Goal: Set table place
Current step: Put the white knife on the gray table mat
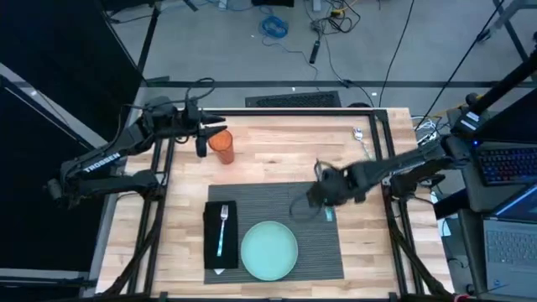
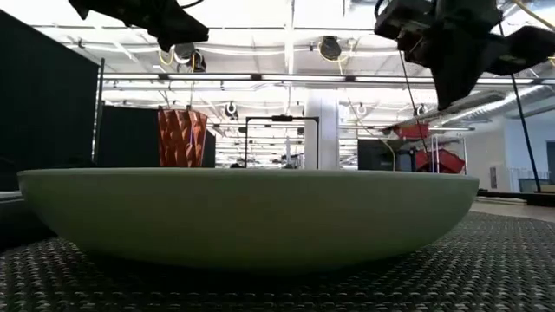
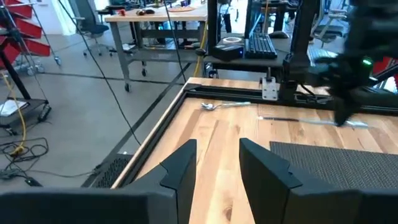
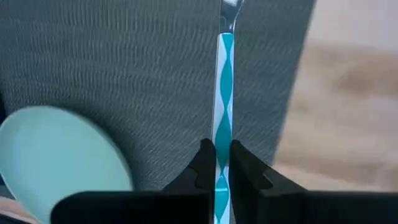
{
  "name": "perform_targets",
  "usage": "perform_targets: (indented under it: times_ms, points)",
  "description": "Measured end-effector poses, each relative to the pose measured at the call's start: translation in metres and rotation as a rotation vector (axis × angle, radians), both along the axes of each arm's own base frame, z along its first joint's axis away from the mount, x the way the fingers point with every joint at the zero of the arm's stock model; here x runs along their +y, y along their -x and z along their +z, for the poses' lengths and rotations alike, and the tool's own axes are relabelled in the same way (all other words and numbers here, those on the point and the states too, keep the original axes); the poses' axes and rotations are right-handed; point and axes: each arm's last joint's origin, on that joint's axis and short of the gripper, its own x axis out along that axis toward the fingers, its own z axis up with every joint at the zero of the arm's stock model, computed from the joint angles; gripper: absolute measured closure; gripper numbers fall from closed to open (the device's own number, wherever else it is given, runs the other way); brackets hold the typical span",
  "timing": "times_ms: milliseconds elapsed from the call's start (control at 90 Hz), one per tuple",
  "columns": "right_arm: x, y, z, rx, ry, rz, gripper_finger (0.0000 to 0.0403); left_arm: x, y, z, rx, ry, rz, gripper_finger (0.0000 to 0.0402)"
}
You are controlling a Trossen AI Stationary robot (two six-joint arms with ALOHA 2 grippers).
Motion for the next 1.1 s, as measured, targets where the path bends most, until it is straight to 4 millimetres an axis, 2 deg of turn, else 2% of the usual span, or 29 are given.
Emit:
perform_targets:
  times_ms: [156,300,578,1100]
  points:
    - [0.034,-0.014,-0.026,0.0,-0.035,-0.042,0.0401,0.0,0.0,0.0,0.0,0.002,0.001,0.0297]
    - [0.055,-0.024,-0.046,-0.015,-0.067,-0.076,0.0401,0.0,0.0,0.0,-0.004,0.021,0.005,0.0297]
    - [0.075,-0.037,-0.072,-0.029,-0.129,-0.066,0.0401,0.0,0.0,0.0,-0.005,0.028,0.006,0.0297]
    - [0.099,-0.035,-0.077,-0.054,-0.214,-0.115,0.0399,0.0,0.0,0.0,-0.003,0.028,0.006,0.0297]
